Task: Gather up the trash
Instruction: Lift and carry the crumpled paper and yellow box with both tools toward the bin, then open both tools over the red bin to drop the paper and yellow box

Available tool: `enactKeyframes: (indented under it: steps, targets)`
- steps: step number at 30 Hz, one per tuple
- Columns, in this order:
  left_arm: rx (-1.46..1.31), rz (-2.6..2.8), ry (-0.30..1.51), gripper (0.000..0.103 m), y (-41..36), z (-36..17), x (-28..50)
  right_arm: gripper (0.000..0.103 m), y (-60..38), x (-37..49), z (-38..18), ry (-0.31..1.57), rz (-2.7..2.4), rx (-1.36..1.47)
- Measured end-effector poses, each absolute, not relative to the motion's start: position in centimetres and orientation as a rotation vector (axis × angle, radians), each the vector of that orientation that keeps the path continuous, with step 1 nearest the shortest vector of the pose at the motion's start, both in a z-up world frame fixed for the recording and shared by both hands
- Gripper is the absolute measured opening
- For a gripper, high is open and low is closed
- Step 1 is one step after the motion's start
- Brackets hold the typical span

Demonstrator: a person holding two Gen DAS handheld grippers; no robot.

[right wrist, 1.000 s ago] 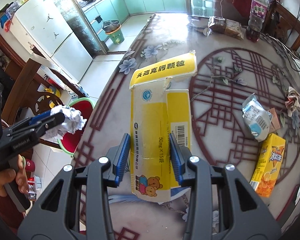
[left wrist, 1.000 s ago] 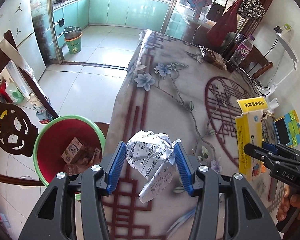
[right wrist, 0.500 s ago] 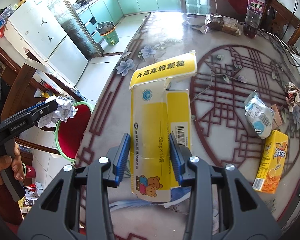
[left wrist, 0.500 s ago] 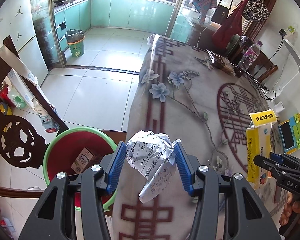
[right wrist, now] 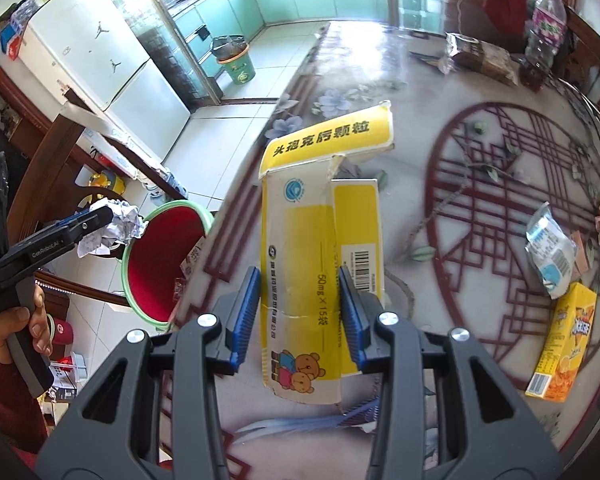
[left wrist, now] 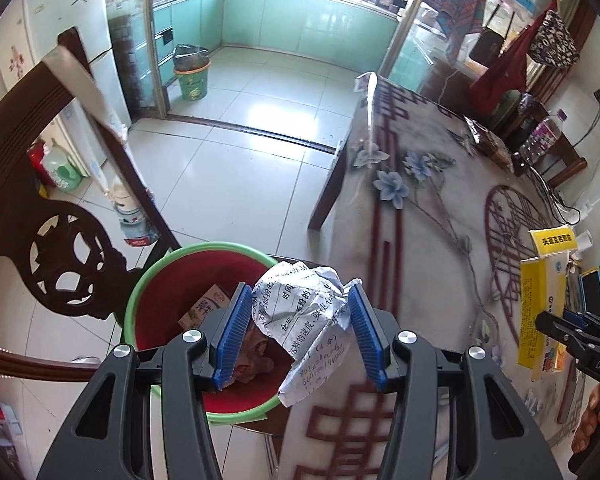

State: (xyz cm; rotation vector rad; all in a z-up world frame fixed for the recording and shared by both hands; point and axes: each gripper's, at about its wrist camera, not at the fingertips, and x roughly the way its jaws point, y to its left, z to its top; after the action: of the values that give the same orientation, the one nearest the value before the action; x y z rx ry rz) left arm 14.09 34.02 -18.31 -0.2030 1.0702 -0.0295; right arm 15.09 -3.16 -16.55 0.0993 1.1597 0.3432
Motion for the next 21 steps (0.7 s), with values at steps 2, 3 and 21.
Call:
enactKeyframes:
  steps: [2, 3, 21]
  targets:
    - [-0.206, -0.015, 1.072, 0.048, 35.0, -18.6, 13.8, 0.038, -2.4, 15.1, -16.3, 1.156, 0.356, 0.083]
    - [-0.207, -0.009, 1.075, 0.048, 35.4, -18.8, 13.7, 0.038, -1.8, 15.0, -16.2, 1.154, 0.366, 0.075]
    - [-0.204, 0.106, 1.137, 0.048, 39.6, -21.5, 12.2, 0.039, 8.8, 15.9, -13.4, 1.075, 0.611, -0.025]
